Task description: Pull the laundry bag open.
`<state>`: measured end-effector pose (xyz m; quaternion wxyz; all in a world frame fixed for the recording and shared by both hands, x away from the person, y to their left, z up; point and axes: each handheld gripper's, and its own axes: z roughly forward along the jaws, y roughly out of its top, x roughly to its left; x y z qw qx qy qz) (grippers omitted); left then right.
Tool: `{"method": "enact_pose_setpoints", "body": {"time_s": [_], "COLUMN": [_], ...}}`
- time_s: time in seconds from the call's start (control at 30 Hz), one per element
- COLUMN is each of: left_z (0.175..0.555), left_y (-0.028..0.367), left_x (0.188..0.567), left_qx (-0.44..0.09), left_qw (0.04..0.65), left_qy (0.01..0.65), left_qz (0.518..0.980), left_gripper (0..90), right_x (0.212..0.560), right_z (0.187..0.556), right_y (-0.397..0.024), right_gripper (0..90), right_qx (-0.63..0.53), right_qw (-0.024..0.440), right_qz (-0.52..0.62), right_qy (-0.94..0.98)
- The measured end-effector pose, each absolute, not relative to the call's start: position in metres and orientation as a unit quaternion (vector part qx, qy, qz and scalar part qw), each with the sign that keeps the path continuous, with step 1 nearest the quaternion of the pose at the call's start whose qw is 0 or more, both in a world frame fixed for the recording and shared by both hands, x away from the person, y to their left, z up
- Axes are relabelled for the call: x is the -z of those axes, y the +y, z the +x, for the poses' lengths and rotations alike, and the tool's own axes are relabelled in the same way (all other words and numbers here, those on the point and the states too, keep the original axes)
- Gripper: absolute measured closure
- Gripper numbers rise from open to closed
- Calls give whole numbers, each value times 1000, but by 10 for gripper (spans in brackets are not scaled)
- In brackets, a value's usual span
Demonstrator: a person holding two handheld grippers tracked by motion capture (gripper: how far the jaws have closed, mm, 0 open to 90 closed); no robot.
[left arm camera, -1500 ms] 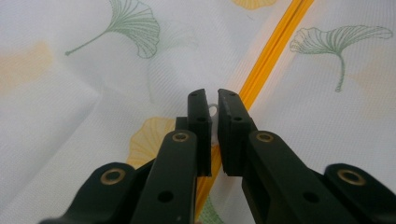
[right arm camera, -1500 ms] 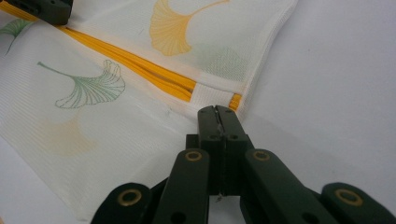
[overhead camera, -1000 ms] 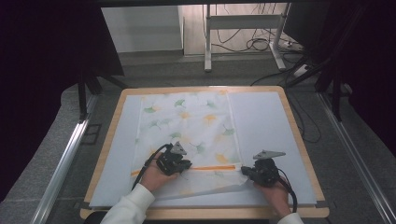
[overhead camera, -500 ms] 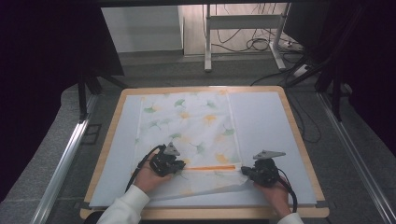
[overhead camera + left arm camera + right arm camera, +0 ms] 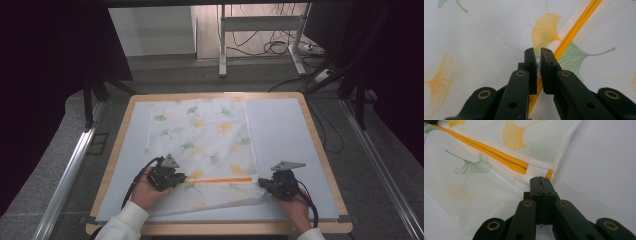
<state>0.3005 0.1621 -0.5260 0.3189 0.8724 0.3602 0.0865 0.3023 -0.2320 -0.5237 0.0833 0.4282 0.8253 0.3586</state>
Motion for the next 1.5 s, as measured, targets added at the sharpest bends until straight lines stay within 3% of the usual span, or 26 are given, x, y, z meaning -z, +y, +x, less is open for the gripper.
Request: {"method": "enact_pose_setpoints", "body": {"time_s": [1.5], "left_z": [285], "left_y": [218], "left_x": [526], "left_qx": [-112], "left_qw": [293], "left_qy": [409], "left_qz": [857], "left_gripper": [852], "right_x": [524], "right_z": [302], "right_y": [-232], "right_gripper": [898], "right_qx": [-358], "right_qw": [84], "right_qz": [429], "right_qy": [825]}}
